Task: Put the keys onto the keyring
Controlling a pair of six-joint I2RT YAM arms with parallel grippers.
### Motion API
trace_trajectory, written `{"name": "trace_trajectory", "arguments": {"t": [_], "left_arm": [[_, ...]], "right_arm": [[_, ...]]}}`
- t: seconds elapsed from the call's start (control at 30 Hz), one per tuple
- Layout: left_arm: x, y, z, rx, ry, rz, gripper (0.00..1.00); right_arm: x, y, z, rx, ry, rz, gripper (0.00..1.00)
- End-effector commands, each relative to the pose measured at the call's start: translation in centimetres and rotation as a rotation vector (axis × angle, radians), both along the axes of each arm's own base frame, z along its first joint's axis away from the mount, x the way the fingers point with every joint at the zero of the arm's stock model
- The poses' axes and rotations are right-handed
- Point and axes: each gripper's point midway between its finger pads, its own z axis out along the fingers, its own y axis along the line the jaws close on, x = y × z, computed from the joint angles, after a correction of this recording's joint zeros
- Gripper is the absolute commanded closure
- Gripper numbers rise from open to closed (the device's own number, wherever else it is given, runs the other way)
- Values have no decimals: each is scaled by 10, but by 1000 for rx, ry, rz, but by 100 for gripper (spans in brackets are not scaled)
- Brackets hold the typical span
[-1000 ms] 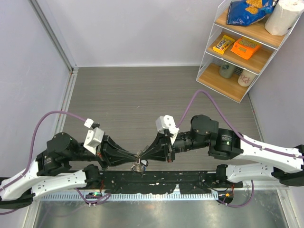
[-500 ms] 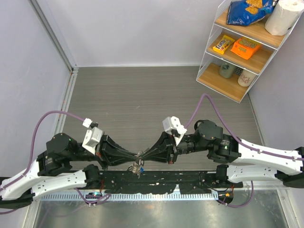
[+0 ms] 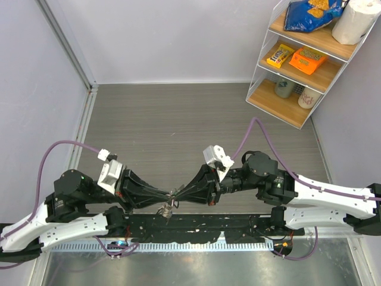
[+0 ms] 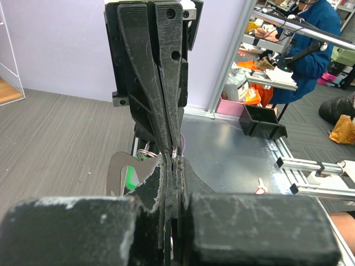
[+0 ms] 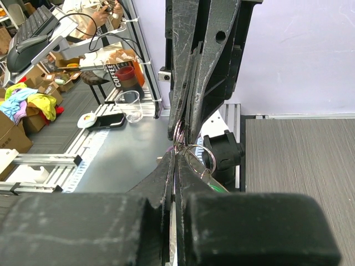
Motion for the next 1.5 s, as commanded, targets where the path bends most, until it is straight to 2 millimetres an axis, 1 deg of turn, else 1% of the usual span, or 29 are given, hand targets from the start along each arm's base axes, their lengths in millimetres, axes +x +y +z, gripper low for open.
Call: {"name": "trace_trajectory", "arguments": {"t": [0.0, 0.17, 0.37, 0.6, 0.73, 0.97, 1.17, 1.27, 1.47], "left_arm": [[14, 6, 39, -158, -41, 90, 100], [17, 6, 41, -173, -41, 104, 100], [20, 6, 44, -188, -38, 123, 100], [22, 9, 48, -211, -40, 139, 100], [24, 11, 47, -214, -35, 153, 100], [27, 15, 50, -231, -35, 175, 100], [28, 18, 54, -248, -39, 187, 100], [28, 18, 54, -248, -39, 186, 100], [27, 16, 50, -240, -33, 177, 100]], "right_arm": [[-11, 3, 1, 25, 7, 46, 95], [-12, 6, 1, 37, 12, 41, 95], [-9, 11, -2, 56, 22, 11, 94], [-11, 12, -4, 66, 29, 10, 95], [-11, 10, -5, 67, 25, 7, 95], [-10, 11, -15, 45, 29, -6, 95], [-10, 9, -19, 42, 28, -13, 94], [-9, 8, -20, 44, 28, -22, 88], [-7, 0, -4, 68, 3, -47, 75]]}}
